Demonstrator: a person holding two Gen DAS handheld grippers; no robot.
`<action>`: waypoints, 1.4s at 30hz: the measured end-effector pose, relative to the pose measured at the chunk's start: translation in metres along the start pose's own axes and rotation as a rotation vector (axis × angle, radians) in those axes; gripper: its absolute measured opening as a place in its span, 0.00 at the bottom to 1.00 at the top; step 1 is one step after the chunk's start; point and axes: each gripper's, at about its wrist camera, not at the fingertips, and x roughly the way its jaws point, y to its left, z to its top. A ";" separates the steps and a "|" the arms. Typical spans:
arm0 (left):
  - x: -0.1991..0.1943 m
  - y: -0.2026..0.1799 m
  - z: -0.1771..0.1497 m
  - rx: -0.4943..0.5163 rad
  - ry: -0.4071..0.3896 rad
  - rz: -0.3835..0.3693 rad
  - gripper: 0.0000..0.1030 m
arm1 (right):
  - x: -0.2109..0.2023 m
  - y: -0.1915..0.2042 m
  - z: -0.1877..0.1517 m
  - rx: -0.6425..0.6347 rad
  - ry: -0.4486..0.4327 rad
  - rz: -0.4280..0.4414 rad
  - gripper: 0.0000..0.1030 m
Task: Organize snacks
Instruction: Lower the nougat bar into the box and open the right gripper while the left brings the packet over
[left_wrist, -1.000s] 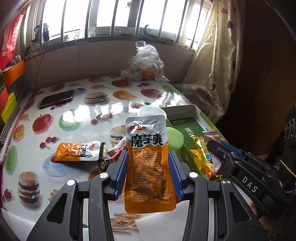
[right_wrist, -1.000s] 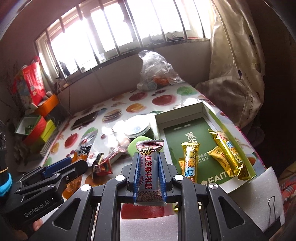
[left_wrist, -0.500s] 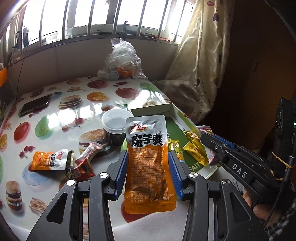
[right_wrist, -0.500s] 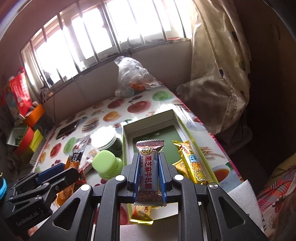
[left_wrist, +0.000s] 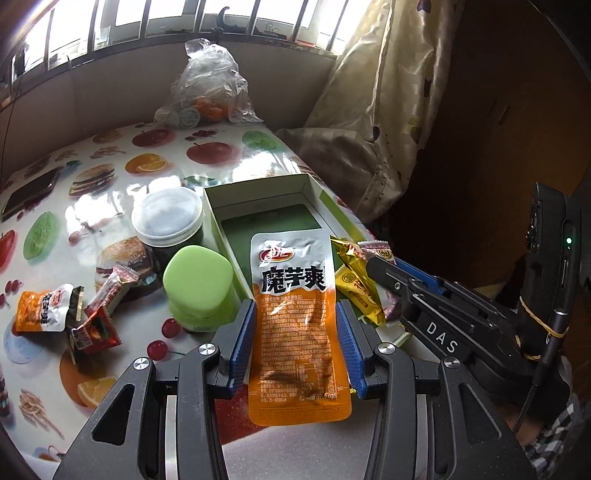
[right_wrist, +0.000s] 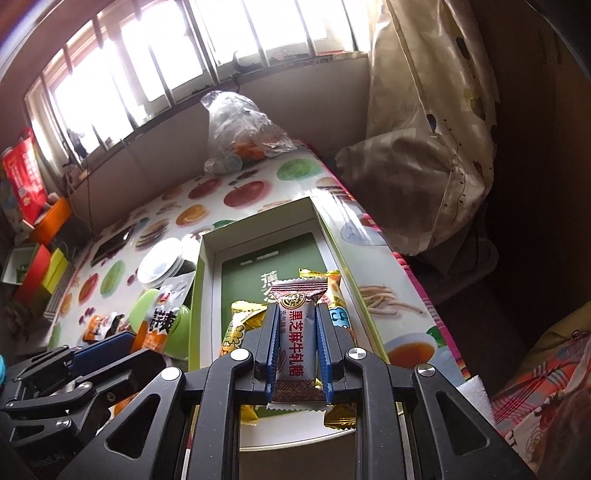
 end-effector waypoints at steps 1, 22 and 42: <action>0.004 0.000 0.000 -0.002 0.009 -0.004 0.44 | 0.001 -0.002 -0.001 -0.001 0.005 0.006 0.17; 0.053 -0.014 0.003 -0.016 0.099 0.029 0.44 | 0.012 -0.023 0.001 0.022 0.030 0.037 0.17; 0.079 -0.006 0.021 -0.003 0.095 0.050 0.45 | 0.036 -0.031 0.007 0.008 0.057 0.055 0.18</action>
